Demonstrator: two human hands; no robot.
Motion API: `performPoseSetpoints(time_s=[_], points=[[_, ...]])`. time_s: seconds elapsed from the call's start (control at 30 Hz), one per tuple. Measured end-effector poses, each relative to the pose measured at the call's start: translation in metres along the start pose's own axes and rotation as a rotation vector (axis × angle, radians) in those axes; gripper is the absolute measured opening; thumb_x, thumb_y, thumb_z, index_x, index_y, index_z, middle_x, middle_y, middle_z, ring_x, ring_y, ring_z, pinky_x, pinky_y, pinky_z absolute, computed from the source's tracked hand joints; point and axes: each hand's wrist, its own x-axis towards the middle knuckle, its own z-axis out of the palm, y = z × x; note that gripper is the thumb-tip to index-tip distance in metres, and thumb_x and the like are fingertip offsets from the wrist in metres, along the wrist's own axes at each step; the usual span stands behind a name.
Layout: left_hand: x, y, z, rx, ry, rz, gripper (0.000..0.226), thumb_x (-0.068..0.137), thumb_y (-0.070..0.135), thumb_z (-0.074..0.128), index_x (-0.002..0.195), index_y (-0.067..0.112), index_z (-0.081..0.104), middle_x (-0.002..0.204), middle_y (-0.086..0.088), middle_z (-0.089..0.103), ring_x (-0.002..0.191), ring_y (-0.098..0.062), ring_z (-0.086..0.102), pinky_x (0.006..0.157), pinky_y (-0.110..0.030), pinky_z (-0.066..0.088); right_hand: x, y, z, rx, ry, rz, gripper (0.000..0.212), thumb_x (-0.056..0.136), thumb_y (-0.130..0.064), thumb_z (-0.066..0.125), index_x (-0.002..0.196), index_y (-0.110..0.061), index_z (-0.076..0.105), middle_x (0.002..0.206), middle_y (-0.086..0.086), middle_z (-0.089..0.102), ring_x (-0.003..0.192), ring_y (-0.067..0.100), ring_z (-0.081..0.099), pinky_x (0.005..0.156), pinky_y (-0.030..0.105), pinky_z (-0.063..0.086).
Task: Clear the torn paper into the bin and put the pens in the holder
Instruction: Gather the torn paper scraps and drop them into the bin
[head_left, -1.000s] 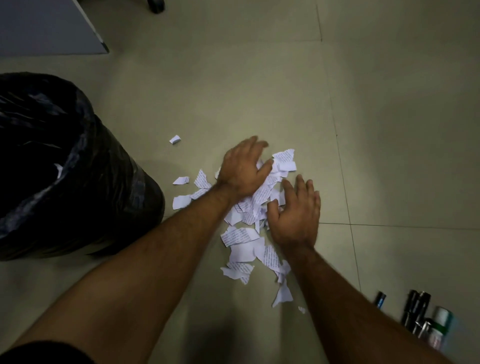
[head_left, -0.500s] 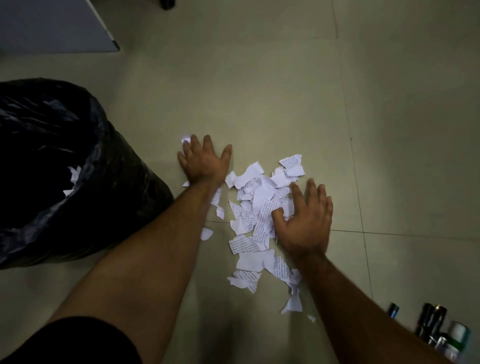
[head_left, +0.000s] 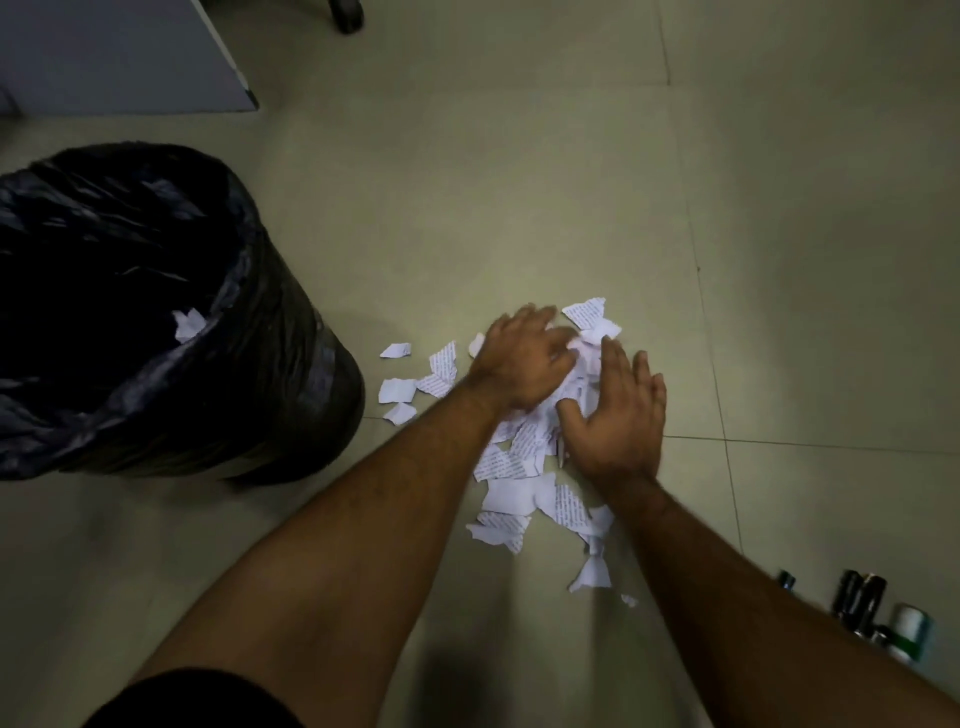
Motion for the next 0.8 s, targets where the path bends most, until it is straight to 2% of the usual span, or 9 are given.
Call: performPoseSetpoints(time_s=[0.07,0.13,0.2,0.27,0.37,0.43,0.57,0.7,0.8], points=[[-0.029,0.004,0.004,-0.046,0.091,0.093,0.053,0.09,0.045,0.032,0.121,0.02,0.067,0.133,-0.009,0.06,0.126,-0.028,0.053,0.106,-0.043,0.04,-0.002,0.001,-0.001,0.027,-0.002,-0.039,0.075,0.083,-0.045,0.036,0.151,-0.013,0.033,0.155,0.008,0.039,0.145,0.034,0.032,0.118,0.053,0.02],[-0.062,-0.001,0.01,-0.056,0.223,0.102,0.049,0.09,0.043,0.036,0.122,0.021,0.065,0.13,-0.005,0.062,0.122,-0.024,0.055,0.105,-0.042,0.039,0.0,0.002,-0.003,0.01,-0.03,-0.077,0.07,0.085,-0.042,0.032,0.149,-0.017,0.038,0.155,0.006,0.04,0.145,0.033,0.032,0.118,0.054,0.018],[-0.085,-0.015,0.012,-0.011,0.394,-0.018,0.045,0.092,0.041,0.042,0.128,0.022,0.06,0.135,-0.005,0.059,0.127,-0.023,0.051,0.109,-0.041,0.034,-0.002,0.004,-0.006,-0.017,-0.09,-0.126,0.067,0.084,-0.043,0.028,0.145,-0.023,0.046,0.154,0.003,0.041,0.145,0.033,0.03,0.118,0.053,0.016],[-0.087,-0.034,0.008,0.093,0.507,-0.256,0.048,0.091,0.045,0.045,0.129,0.02,0.058,0.135,-0.009,0.057,0.127,-0.029,0.051,0.109,-0.044,0.035,-0.008,0.005,-0.005,-0.023,-0.153,-0.189,0.066,0.083,-0.046,0.025,0.144,-0.028,0.047,0.156,0.001,0.038,0.147,0.03,0.026,0.12,0.05,0.014],[-0.079,-0.046,0.005,0.062,0.31,-0.584,0.064,0.087,0.065,0.039,0.133,0.024,0.054,0.138,-0.013,0.051,0.13,-0.036,0.046,0.108,-0.048,0.035,-0.015,0.008,-0.003,0.017,-0.189,-0.212,0.068,0.083,-0.049,0.025,0.146,-0.029,0.044,0.158,0.0,0.035,0.149,0.026,0.022,0.122,0.047,0.011],[-0.08,-0.034,0.015,0.003,0.199,-0.517,0.071,0.086,0.071,0.03,0.136,0.026,0.052,0.144,-0.013,0.047,0.135,-0.036,0.04,0.11,-0.05,0.032,-0.017,0.006,-0.003,0.041,-0.186,-0.191,0.071,0.082,-0.051,0.024,0.148,-0.028,0.042,0.158,-0.001,0.035,0.15,0.025,0.021,0.122,0.046,0.01],[-0.108,-0.007,0.029,-0.166,0.19,-0.258,0.076,0.087,0.066,0.019,0.147,0.024,0.039,0.151,-0.008,0.044,0.14,-0.029,0.038,0.114,-0.048,0.03,-0.032,-0.011,-0.006,0.159,-0.185,-0.114,0.078,0.079,-0.051,0.023,0.151,-0.023,0.035,0.158,-0.002,0.034,0.151,0.024,0.019,0.121,0.043,0.006],[-0.136,-0.019,0.016,-0.092,0.275,-0.304,0.073,0.082,0.063,0.039,0.145,0.024,0.04,0.147,-0.004,0.046,0.136,-0.025,0.041,0.113,-0.047,0.031,-0.038,-0.012,-0.008,0.199,-0.252,-0.083,0.086,0.074,-0.057,0.025,0.153,-0.023,0.031,0.159,-0.004,0.031,0.152,0.021,0.013,0.121,0.039,-0.001],[-0.144,-0.02,-0.001,-0.109,0.129,-0.348,0.089,0.067,0.066,0.056,0.145,0.027,0.038,0.148,-0.001,0.043,0.135,-0.025,0.041,0.111,-0.046,0.034,-0.032,-0.013,-0.017,0.19,-0.368,-0.044,0.096,0.066,-0.065,0.033,0.153,-0.027,0.027,0.162,-0.004,0.023,0.153,0.022,0.008,0.122,0.041,-0.002]])
